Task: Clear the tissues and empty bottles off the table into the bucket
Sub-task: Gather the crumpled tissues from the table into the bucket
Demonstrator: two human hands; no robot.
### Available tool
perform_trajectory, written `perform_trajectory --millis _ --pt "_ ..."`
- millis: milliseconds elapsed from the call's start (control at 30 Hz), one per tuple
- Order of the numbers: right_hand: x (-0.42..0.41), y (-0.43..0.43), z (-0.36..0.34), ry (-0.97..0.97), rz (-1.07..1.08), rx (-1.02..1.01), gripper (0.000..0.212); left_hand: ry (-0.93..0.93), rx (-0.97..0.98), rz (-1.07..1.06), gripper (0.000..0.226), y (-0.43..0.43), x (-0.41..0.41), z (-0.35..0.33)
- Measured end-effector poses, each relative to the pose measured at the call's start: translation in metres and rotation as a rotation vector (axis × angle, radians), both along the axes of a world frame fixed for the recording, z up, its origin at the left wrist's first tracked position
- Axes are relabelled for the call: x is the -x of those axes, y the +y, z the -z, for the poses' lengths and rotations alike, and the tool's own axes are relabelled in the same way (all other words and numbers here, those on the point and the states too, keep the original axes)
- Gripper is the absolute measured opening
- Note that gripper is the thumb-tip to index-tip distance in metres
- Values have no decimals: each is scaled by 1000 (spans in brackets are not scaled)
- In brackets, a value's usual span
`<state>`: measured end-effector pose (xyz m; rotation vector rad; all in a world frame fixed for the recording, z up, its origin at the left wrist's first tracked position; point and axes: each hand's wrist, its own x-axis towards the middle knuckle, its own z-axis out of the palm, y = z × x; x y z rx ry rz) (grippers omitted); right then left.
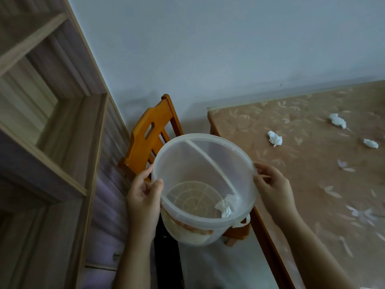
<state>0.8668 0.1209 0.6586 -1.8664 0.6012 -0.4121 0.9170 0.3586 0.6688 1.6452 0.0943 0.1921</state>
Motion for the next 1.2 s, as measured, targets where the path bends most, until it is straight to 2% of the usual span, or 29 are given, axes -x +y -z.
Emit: perform_trajectory --millis 333,533,667,933,1200 --pt "-73 -21 4 -31 -20 -94 28 34 -15 -17 29 -21 -77 2" --pt "-121 -55 -4 -100 -10 -200 30 -38 -108 62 32 -53 -145 -22" --pt "-143 -77 -6 -122 6 -198 32 -89 -127 101 33 -80 -173 -23" --pt "-168 -114 0 -97 121 -177 31 -54 -163 223 30 -123 -220 -12" --pt "-192 -136 4 -85 328 -152 25 -81 -200 413 30 -167 -283 -12"
